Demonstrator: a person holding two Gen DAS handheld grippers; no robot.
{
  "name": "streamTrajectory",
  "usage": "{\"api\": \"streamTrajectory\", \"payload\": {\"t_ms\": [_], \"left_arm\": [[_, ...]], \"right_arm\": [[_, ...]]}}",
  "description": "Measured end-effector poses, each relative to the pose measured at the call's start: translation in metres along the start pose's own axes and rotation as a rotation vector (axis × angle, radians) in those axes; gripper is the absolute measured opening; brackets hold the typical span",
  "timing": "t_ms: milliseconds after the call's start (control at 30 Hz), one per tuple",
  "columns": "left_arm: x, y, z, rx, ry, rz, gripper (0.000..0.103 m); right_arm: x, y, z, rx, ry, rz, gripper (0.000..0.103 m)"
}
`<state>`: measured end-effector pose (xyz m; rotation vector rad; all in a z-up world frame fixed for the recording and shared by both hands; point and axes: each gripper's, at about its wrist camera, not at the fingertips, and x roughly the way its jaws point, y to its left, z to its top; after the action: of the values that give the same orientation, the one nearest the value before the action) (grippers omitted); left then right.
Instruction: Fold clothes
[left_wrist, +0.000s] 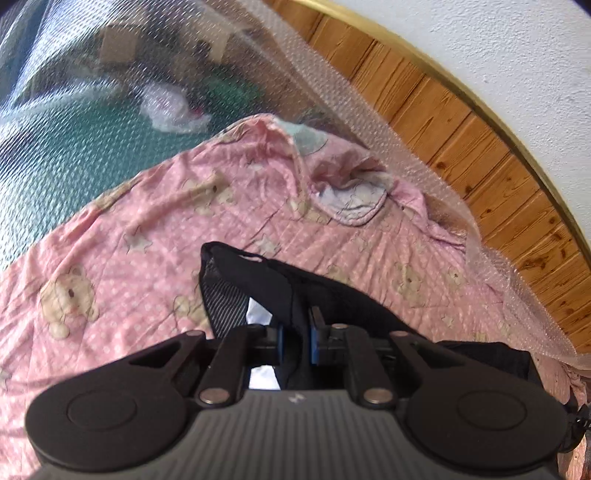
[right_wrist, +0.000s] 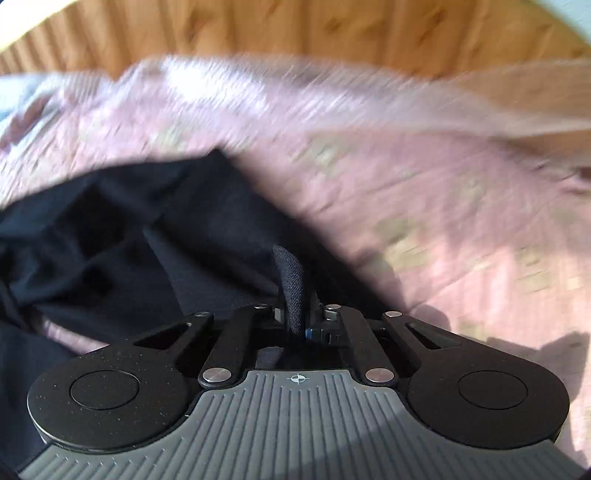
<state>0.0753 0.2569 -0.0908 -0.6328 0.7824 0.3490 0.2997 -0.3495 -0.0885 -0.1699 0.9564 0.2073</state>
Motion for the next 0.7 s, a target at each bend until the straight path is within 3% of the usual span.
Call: {"api": "streamTrajectory", "payload": {"t_ms": [67, 167, 267, 300, 333, 367, 400, 467, 500, 567, 633, 700], "left_arm": [[0.007, -0.017, 0.009, 0.023, -0.007, -0.038, 0.011], [0.025, -0.048, 0.018, 0.094, -0.001, -0.065, 0.012], [0.035, -0.070, 0.016, 0.162, 0.029, -0.047, 0.025], [0.030, -0.070, 0.012, 0.172, 0.035, -0.043, 0.036], [0.021, -0.068, 0.007, 0.179, 0.034, -0.047, 0.043], [0.011, -0.062, 0.003, 0.183, 0.033, -0.050, 0.058], [-0.001, -0.052, -0.003, 0.184, 0.033, -0.049, 0.065], [-0.024, -0.028, -0.017, 0.167, 0.058, -0.034, 0.066], [-0.034, -0.014, -0.026, 0.145, 0.086, -0.023, 0.068], [-0.052, 0.010, -0.047, 0.101, 0.156, -0.011, 0.070], [-0.067, 0.029, -0.070, 0.078, 0.200, 0.000, 0.073], [-0.076, 0.041, -0.092, 0.057, 0.241, -0.007, 0.083]], "right_arm": [[-0.029, -0.050, 0.015, 0.102, -0.089, -0.117, 0.003], [-0.050, -0.121, 0.030, 0.244, -0.140, -0.309, 0.003], [-0.056, -0.142, 0.009, 0.311, -0.124, -0.377, 0.007], [-0.058, -0.148, 0.002, 0.332, -0.118, -0.396, 0.012], [-0.059, -0.154, -0.006, 0.354, -0.113, -0.415, 0.029], [-0.061, -0.160, -0.013, 0.375, -0.107, -0.434, 0.038], [-0.063, -0.166, -0.021, 0.397, -0.101, -0.453, 0.042], [-0.067, -0.178, -0.036, 0.440, -0.089, -0.491, 0.059], [-0.069, -0.183, -0.044, 0.461, -0.084, -0.510, 0.063], [-0.074, -0.166, -0.076, 0.521, -0.063, -0.448, 0.072], [-0.080, -0.146, -0.111, 0.582, -0.041, -0.375, 0.076], [-0.085, -0.125, -0.145, 0.642, -0.018, -0.301, 0.077]]}}
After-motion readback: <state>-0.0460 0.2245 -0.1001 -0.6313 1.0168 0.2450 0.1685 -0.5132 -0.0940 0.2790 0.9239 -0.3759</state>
